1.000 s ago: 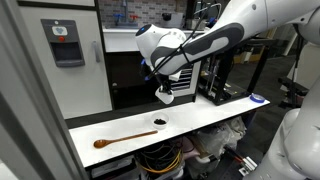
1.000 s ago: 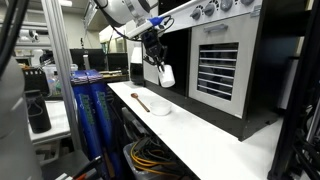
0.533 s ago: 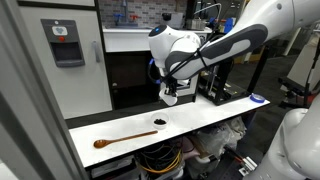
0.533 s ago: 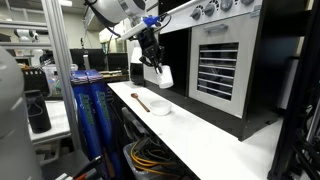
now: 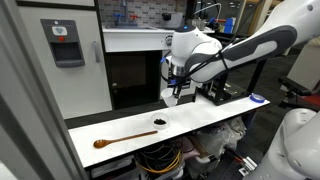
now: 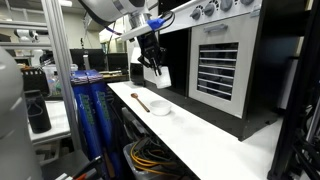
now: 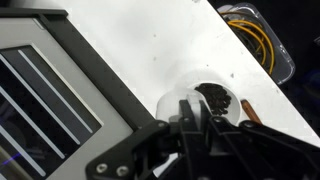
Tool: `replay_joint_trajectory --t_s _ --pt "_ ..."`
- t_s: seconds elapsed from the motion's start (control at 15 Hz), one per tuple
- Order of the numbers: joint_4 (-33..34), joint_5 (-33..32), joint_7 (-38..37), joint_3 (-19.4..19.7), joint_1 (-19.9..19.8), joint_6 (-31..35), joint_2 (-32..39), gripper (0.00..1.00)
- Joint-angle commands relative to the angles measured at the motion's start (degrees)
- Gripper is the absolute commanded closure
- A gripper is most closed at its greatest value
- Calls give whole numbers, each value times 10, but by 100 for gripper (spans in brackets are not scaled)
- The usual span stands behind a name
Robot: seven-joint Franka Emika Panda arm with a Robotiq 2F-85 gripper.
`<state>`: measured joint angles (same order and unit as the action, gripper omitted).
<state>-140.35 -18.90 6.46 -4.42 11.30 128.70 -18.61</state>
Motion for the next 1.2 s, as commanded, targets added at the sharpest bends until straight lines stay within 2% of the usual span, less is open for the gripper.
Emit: replay_joint_trajectory --t_s 0.0,0.27,0.8,0.93,1.0,1.13 --pt "-69 14 80 19 -12 60 -56 98" --pt "-124 23 138 63 -19 108 -92 98" --pt "-198 82 308 189 -22 213 -117 98" --pt "-209 79 338 200 -29 241 -116 98" --pt "-188 84 351 207 -25 246 -94 98" --pt "-190 90 366 215 -26 264 -89 98"
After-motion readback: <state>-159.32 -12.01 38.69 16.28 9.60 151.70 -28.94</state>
